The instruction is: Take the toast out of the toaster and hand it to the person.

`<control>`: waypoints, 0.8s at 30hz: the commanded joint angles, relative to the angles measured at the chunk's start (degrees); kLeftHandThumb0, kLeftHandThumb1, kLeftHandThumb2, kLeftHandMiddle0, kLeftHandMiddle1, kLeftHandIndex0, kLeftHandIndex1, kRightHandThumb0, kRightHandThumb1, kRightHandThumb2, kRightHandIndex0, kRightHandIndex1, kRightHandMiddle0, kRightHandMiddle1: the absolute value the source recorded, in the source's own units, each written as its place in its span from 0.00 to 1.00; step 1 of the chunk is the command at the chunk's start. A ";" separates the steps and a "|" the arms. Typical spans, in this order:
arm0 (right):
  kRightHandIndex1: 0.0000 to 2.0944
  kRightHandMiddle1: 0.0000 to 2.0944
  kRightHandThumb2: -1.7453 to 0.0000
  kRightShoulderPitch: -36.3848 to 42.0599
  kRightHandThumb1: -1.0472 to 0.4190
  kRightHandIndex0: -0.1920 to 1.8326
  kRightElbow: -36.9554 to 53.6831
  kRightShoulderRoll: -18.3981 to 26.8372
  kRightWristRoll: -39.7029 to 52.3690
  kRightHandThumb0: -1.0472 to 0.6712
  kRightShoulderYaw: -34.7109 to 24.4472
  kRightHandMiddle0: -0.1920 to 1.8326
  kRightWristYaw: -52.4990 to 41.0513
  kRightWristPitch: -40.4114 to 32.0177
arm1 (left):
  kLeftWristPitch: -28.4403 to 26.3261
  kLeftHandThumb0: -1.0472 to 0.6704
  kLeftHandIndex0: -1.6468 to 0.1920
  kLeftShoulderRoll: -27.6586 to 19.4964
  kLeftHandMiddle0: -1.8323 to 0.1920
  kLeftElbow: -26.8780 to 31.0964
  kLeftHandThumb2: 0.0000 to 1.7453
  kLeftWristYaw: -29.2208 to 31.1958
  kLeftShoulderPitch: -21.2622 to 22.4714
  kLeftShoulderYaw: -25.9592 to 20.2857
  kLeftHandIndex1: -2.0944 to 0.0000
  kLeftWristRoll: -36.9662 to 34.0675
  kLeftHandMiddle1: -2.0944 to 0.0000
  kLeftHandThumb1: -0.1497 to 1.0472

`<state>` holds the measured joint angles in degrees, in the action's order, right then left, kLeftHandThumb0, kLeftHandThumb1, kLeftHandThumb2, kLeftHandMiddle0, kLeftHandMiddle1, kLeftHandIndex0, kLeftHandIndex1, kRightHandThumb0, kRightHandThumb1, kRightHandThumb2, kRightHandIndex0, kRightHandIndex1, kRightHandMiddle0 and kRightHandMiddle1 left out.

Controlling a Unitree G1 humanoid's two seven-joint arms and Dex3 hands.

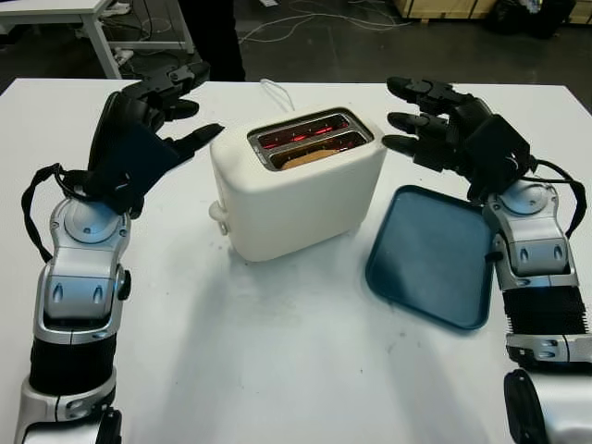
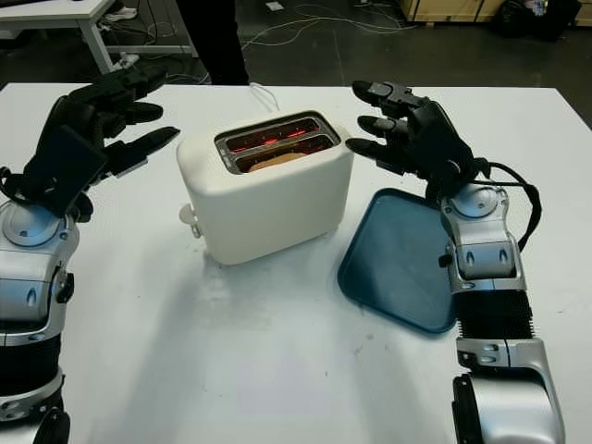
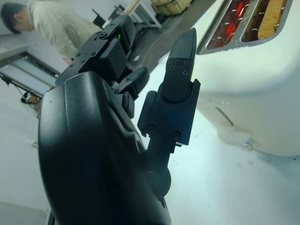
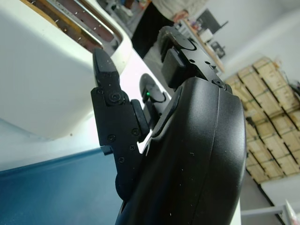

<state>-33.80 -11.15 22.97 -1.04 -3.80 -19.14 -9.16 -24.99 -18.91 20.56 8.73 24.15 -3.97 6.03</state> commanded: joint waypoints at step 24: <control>0.05 0.02 0.99 -0.96 0.09 0.37 0.35 0.69 -0.17 0.48 0.03 0.35 0.24 0.71 | -0.20 0.37 0.58 -0.43 0.77 0.38 0.05 -0.06 0.01 -0.56 0.98 -0.05 0.61 0.89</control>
<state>-33.80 -11.12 23.07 -1.06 -3.72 -19.12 -9.16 -25.62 -18.91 20.66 8.72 24.15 -4.25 5.79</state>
